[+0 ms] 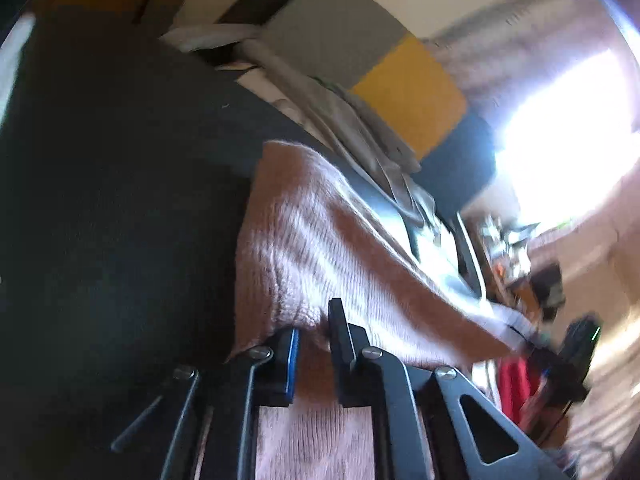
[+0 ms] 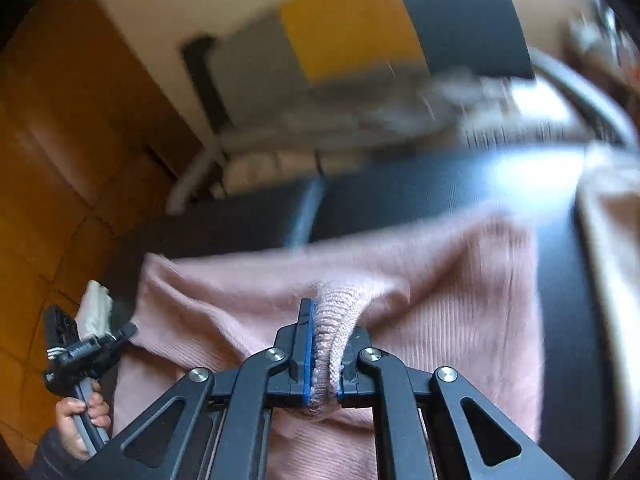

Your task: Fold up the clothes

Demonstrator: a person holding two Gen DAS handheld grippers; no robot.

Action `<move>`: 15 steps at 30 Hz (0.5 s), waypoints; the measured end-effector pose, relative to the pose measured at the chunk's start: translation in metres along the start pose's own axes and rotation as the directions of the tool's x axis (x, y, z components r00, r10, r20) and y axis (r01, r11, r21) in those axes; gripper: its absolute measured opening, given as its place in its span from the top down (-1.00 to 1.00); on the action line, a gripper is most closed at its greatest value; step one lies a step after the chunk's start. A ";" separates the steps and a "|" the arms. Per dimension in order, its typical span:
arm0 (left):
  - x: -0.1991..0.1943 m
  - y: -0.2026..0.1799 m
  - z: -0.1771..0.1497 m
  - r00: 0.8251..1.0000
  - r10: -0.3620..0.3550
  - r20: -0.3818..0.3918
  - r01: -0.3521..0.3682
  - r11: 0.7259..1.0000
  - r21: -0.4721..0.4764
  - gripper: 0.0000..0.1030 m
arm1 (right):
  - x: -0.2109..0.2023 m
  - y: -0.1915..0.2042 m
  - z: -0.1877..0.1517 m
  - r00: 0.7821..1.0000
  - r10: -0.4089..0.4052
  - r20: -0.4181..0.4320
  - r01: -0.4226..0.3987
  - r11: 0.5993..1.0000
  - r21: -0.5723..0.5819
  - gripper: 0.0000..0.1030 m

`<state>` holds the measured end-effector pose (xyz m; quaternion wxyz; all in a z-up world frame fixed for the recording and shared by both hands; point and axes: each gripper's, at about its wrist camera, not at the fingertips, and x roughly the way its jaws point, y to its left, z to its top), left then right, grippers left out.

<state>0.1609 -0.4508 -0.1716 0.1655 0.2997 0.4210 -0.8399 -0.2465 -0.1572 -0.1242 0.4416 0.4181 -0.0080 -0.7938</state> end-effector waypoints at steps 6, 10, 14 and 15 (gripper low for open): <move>-0.007 -0.013 -0.015 0.993 0.104 -0.061 -0.092 0.982 0.167 0.76 | 0.027 -0.028 -0.016 0.977 -0.153 -0.151 0.153 0.988 -0.009 0.83; -0.028 -0.027 -0.011 0.996 0.080 -0.030 -0.072 0.972 0.223 0.53 | 0.020 -0.045 -0.028 0.988 -0.094 -0.126 0.103 0.992 0.071 0.76; -0.037 -0.056 -0.001 0.999 0.048 0.009 -0.048 0.947 0.316 0.42 | -0.012 -0.022 -0.012 0.985 -0.174 0.000 0.173 0.983 -0.058 0.70; -0.030 -0.070 0.004 0.999 0.037 0.009 -0.038 0.934 0.355 0.42 | -0.013 -0.008 -0.005 0.987 -0.159 0.010 0.159 0.980 -0.117 0.70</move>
